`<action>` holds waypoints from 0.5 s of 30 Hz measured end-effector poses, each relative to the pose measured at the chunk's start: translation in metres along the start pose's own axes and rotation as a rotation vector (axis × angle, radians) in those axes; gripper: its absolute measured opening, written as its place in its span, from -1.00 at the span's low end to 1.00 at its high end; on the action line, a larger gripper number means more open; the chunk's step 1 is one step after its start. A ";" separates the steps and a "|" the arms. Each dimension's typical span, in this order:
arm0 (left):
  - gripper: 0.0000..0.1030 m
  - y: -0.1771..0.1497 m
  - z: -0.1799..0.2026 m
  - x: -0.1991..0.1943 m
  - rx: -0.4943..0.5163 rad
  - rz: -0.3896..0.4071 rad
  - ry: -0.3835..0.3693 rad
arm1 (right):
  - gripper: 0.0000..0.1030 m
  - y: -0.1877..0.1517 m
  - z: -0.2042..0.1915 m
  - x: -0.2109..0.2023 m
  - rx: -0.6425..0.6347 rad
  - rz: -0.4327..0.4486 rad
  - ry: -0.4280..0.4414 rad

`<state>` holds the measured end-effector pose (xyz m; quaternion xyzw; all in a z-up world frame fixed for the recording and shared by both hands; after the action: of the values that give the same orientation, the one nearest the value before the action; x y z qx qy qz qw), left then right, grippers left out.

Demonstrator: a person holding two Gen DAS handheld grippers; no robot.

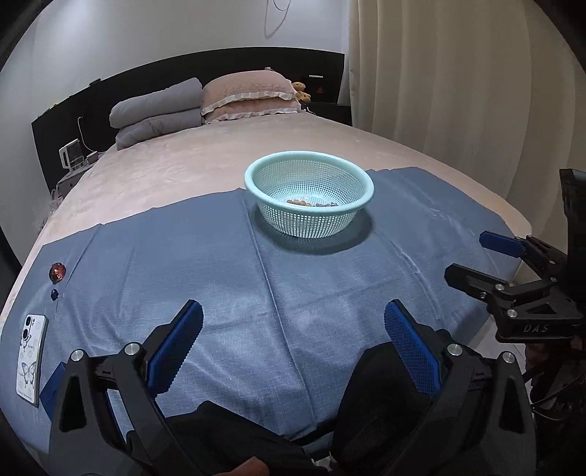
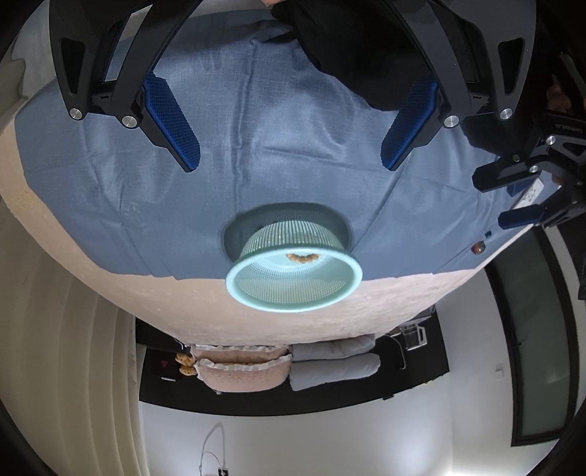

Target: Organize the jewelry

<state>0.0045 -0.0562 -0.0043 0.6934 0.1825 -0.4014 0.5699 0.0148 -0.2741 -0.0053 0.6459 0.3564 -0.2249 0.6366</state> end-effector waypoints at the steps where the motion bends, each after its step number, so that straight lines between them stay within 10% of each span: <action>1: 0.89 -0.001 0.004 0.001 0.007 0.001 0.004 | 0.84 -0.002 0.001 0.003 0.001 -0.006 -0.002; 15: 0.89 -0.018 0.041 0.013 0.040 0.055 0.080 | 0.85 -0.019 0.017 0.008 0.059 0.065 -0.038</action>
<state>-0.0149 -0.0920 -0.0271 0.7249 0.1778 -0.3612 0.5589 0.0087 -0.2905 -0.0250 0.6712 0.3163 -0.2265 0.6310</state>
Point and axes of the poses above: each gripper's, at about its wrist camera, not at the fingertips, and x roughly the way its jaws point, z to its right, y to its top, the point moved 1 cm from there along x, roughly the way its jaws point, and after that the axes turned 12 degrees about -z, right-handed, at the moved point
